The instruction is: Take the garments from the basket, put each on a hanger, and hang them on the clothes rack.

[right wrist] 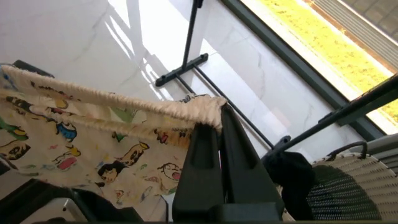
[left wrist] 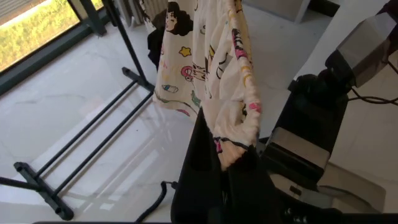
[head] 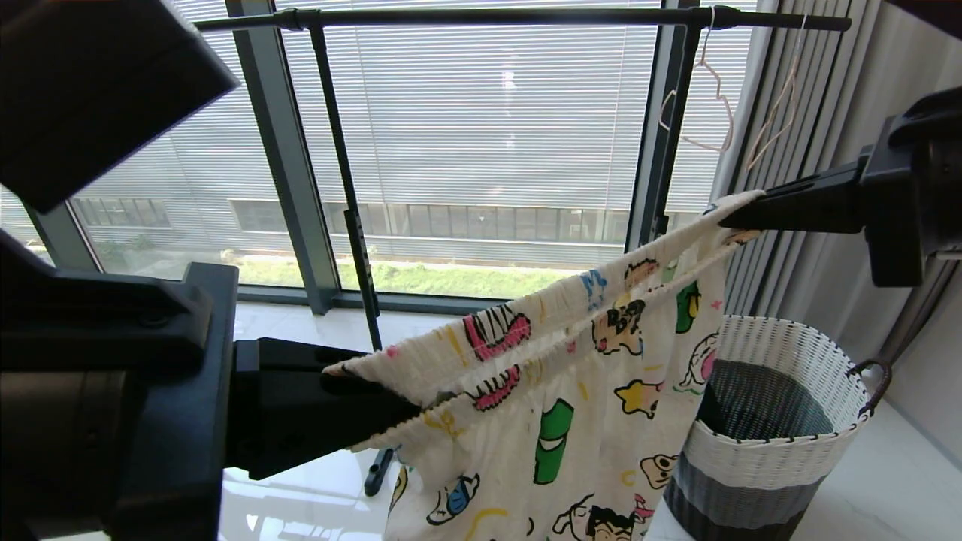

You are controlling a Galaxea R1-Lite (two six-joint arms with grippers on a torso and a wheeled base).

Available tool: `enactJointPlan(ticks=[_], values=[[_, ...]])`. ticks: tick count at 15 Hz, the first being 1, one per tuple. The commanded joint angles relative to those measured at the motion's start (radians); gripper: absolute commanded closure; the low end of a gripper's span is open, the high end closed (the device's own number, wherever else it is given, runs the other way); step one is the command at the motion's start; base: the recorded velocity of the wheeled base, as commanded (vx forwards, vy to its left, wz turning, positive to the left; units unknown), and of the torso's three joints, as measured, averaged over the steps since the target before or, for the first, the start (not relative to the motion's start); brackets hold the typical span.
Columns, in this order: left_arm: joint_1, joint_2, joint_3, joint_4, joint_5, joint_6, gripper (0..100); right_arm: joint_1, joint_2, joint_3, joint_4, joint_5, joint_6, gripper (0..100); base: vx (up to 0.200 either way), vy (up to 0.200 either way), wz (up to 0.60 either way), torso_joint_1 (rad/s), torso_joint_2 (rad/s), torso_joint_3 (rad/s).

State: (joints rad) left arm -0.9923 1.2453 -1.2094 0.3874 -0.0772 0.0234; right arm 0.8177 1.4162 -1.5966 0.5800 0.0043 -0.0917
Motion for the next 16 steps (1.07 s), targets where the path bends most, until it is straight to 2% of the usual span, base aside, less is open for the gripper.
enactJointPlan(ticks=[1, 4, 5, 7, 8, 9, 11, 14, 15, 16], values=[[-0.011, -0.015, 0.004, 0.001, 0.001, 0.000, 100, -0.002, 0.035, -0.009, 0.001, 0.000, 0.000, 100, 0.000, 0.000, 0.00, 0.000, 0.00, 0.000], [-0.003, -0.006, 0.010, -0.002, 0.005, 0.006, 100, -0.017, 0.018, -0.003, 0.006, -0.003, 0.000, 100, 0.000, 0.000, 0.00, 0.000, 0.00, 0.000], [0.041, 0.022, 0.001, -0.018, 0.027, 0.015, 100, -0.040, -0.003, 0.004, 0.015, -0.003, 0.000, 100, 0.000, 0.000, 0.00, 0.000, 0.00, 0.000], [0.147, 0.092, -0.030, -0.108, 0.093, 0.015, 100, -0.071, -0.048, 0.020, 0.050, -0.003, 0.000, 100, 0.000, 0.000, 0.00, 0.000, 0.00, 0.000], [0.178, 0.140, -0.052, -0.197, 0.139, 0.018, 100, -0.077, -0.088, 0.030, 0.107, -0.001, 0.000, 100, 0.000, 0.000, 0.00, 0.000, 0.00, 0.000], [0.185, 0.166, -0.068, -0.231, 0.160, 0.016, 100, -0.077, -0.109, 0.047, 0.136, 0.000, 0.000, 100, 0.000, 0.000, 0.00, 0.000, 0.00, 0.000], [0.184, 0.178, -0.070, -0.234, 0.168, 0.013, 100, -0.077, -0.132, 0.096, 0.135, -0.004, -0.005, 100, 0.000, 0.000, 0.00, 0.000, 0.00, 0.000], [0.178, 0.178, -0.064, -0.234, 0.168, 0.013, 100, -0.075, -0.145, 0.109, 0.138, -0.009, -0.005, 100, 0.000, 0.000, 0.00, 0.000, 0.00, 0.000], [0.178, 0.178, -0.064, -0.234, 0.169, 0.013, 100, -0.077, -0.145, 0.109, 0.138, -0.009, -0.005, 0, 0.000, 0.000, 0.00, 0.000, 0.00, 0.000], [0.178, 0.178, -0.064, -0.234, 0.171, 0.013, 100, -0.075, -0.146, 0.110, 0.138, -0.007, -0.003, 0, 0.000, 0.000, 0.00, 0.000, 0.00, 0.000]])
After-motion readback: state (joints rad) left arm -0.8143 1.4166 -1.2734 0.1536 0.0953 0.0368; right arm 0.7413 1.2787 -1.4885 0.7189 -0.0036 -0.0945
